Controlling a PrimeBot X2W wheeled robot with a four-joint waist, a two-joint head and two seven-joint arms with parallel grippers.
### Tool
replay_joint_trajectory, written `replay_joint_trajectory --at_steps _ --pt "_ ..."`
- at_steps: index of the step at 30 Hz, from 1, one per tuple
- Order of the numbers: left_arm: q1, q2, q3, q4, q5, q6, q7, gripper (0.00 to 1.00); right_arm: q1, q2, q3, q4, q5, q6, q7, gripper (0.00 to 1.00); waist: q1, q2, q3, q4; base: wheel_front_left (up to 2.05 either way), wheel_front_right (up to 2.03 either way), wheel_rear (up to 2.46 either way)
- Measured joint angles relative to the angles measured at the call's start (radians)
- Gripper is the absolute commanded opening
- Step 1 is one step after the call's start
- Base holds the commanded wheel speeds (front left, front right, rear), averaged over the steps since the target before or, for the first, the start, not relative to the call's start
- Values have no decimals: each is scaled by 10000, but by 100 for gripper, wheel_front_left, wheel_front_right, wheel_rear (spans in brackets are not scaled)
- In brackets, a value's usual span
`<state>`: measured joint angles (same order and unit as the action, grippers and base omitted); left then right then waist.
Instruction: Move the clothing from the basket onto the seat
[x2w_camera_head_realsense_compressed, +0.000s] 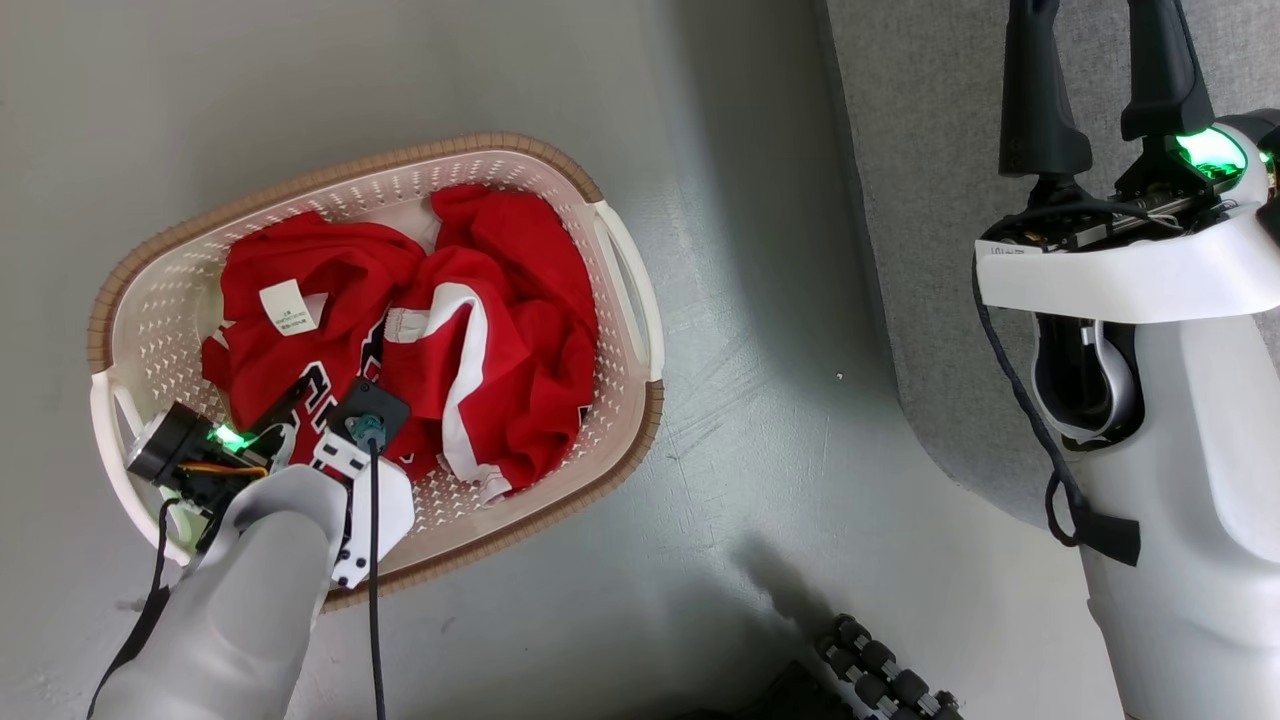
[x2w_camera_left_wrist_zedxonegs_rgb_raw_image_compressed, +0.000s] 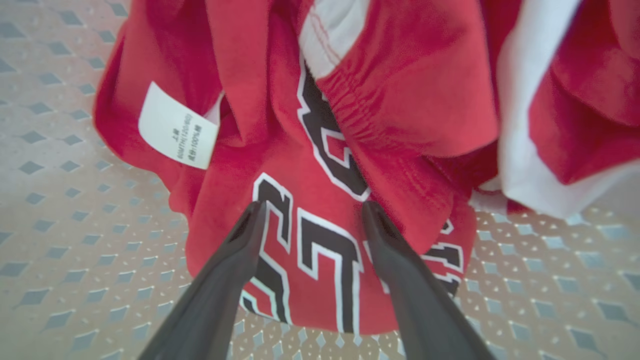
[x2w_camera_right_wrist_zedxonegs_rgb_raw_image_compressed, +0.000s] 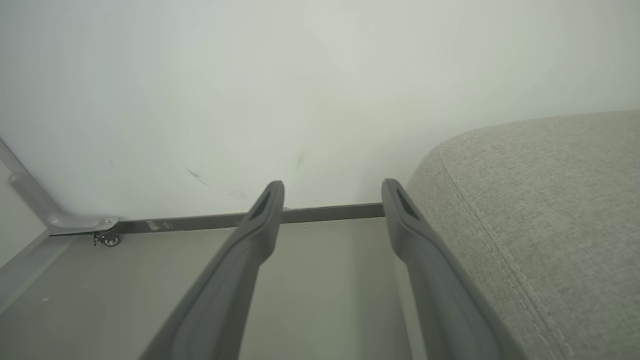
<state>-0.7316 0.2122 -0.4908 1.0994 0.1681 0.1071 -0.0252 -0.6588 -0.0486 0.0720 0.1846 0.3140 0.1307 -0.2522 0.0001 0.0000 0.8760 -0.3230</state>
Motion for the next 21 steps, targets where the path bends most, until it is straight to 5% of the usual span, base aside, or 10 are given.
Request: replay_joint_trajectory --at_steps 2,4,7,21 --pt "-98 -15 -12 38 31 94 92 95 1 0 10 -12 0 0 0 100 0 0 38 -21 0 0 0" --pt "-155 -23 -12 56 31 117 92 48 1 -2 12 -19 8 0 0 100 0 0 68 -36 0 0 0" --pt "-174 -67 -19 84 31 165 165 0 1 0 4 -23 29 0 0 100 0 0 79 -36 0 0 0" --pt "-316 -253 -274 84 140 198 -268 0 -1 0 -54 17 134 0 0 100 0 0 -85 97 0 0 0"
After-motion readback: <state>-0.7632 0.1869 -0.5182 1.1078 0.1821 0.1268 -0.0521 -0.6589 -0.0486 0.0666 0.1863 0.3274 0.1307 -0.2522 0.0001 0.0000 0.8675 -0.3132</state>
